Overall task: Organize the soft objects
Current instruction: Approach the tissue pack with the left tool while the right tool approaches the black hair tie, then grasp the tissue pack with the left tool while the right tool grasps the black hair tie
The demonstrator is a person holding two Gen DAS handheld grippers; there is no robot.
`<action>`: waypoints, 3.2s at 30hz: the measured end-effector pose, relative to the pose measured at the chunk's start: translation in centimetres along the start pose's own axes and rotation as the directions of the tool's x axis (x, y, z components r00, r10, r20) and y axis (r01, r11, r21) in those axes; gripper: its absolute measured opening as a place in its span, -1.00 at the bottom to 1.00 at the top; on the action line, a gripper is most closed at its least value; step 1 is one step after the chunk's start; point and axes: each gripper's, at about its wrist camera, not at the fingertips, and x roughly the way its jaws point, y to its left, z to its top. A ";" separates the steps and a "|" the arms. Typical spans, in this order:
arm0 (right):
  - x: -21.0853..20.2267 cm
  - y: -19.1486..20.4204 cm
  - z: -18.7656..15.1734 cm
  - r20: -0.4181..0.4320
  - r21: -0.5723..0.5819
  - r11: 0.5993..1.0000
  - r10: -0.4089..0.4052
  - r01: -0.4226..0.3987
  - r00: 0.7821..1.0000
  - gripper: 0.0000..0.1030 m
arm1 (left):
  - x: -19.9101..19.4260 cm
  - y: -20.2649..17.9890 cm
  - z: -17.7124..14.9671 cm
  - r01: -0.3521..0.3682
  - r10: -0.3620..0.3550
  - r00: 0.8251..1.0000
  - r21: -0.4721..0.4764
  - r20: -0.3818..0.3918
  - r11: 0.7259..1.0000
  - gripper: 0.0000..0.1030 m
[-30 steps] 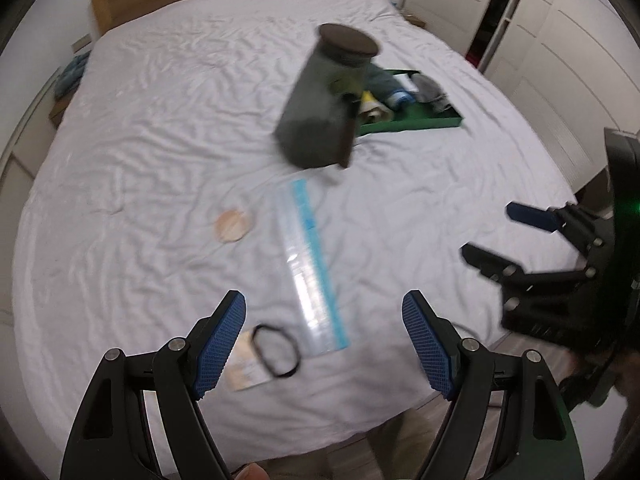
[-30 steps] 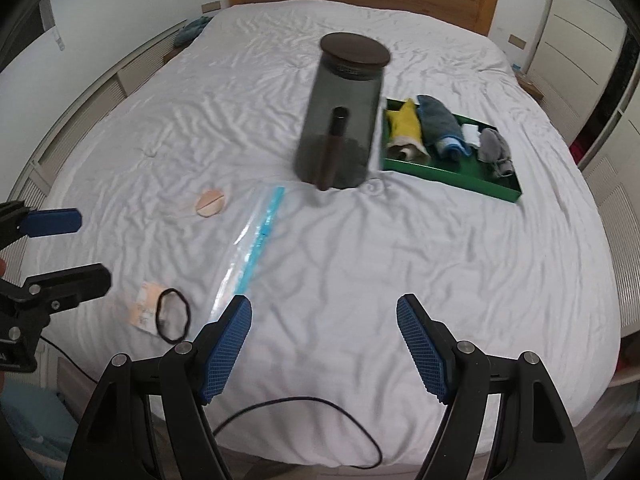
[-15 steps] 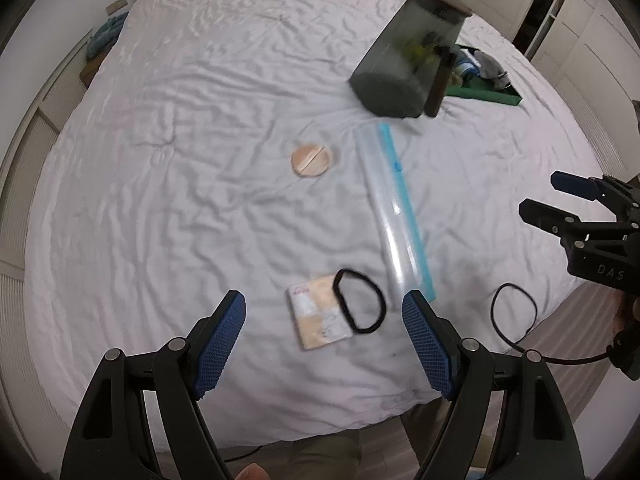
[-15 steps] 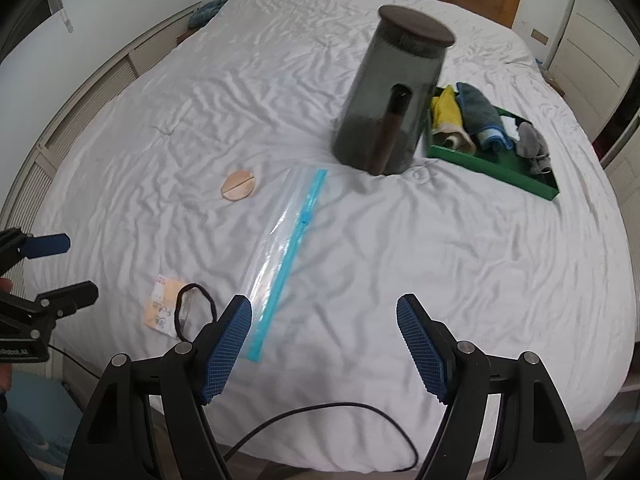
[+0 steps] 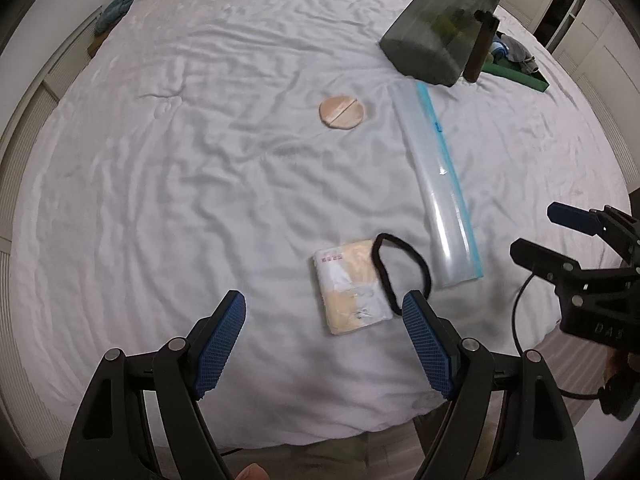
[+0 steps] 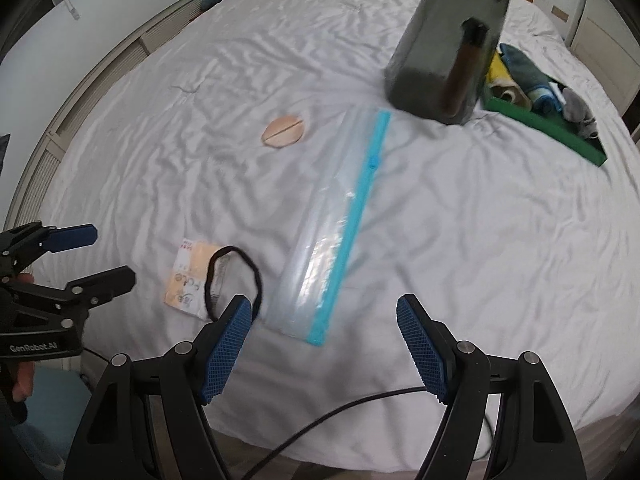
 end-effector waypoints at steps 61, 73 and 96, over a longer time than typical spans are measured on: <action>5.4 2.5 -0.1 -0.021 -0.022 0.992 0.121 -0.121 0.992 0.47 | 11.8 0.9 -2.5 -0.091 0.090 0.993 -0.005 -0.082 0.996 0.46; 8.6 4.5 0.4 -0.034 -0.006 0.978 0.208 -0.208 0.978 0.40 | 11.5 3.6 -2.2 -0.053 0.054 0.995 0.017 -0.087 0.998 0.32; 9.7 2.2 3.3 0.030 0.089 0.986 0.142 -0.144 0.989 0.39 | 12.7 4.0 2.1 -0.006 0.011 0.994 0.044 -0.111 0.999 0.20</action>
